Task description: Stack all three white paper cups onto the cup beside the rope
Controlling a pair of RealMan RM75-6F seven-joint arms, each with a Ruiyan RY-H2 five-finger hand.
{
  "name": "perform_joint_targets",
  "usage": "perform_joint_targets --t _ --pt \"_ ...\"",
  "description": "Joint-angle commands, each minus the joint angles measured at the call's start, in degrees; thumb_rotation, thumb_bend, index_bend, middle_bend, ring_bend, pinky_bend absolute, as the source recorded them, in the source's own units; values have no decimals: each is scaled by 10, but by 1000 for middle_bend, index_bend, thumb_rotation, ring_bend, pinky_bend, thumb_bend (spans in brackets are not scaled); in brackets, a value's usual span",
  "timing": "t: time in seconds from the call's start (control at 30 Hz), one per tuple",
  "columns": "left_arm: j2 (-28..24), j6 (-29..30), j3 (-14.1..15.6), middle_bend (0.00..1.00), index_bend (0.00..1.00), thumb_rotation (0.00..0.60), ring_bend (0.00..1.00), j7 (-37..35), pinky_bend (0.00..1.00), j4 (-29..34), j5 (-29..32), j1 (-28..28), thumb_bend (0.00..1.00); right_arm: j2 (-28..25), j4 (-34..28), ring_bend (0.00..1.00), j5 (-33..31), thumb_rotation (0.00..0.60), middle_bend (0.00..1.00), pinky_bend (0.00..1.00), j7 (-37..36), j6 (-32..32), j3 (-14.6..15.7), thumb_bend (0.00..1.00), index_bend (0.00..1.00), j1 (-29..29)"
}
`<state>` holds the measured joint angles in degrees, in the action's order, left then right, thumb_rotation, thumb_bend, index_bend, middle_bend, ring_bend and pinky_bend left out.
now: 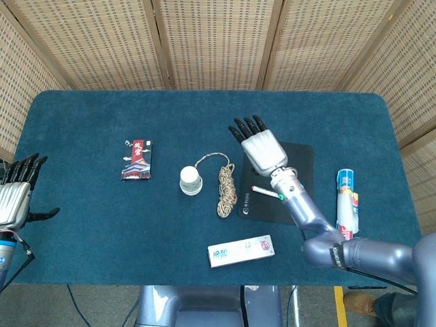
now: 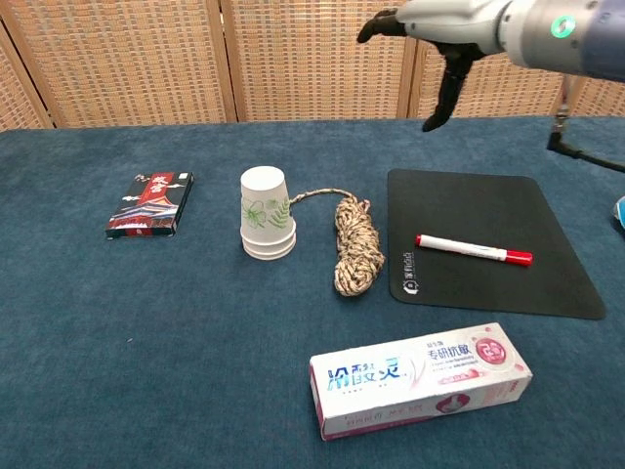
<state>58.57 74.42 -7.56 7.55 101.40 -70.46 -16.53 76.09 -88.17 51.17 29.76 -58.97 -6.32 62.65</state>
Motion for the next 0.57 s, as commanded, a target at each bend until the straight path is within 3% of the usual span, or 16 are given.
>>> perform_joint_targets --t 0.03,0.13,0.23,0.43,0.57 --pt "4 9 5 0 0 600 0 4 0 1 -7 7 0 -50 69 0 176 600 0 0 -134 -65 79 0 0 -108" --pt "10 23 12 0 0 600 0 5 0 -3 -18 16 0 -65 87 0 222 600 0 0 -168 -107 108 0 0 -162" --pt "15 37 19 0 0 600 0 3 0 -10 -34 26 0 -75 76 0 225 600 0 0 -173 -131 120 0 0 -206" --pt "23 59 35 0 0 600 0 -9 0 -28 -61 45 0 -87 41 0 224 600 0 0 -202 -175 126 0 0 -284" --pt "27 74 43 0 0 600 0 -20 0 -39 -82 57 0 -91 19 0 224 600 0 0 -176 -205 129 0 0 -324"
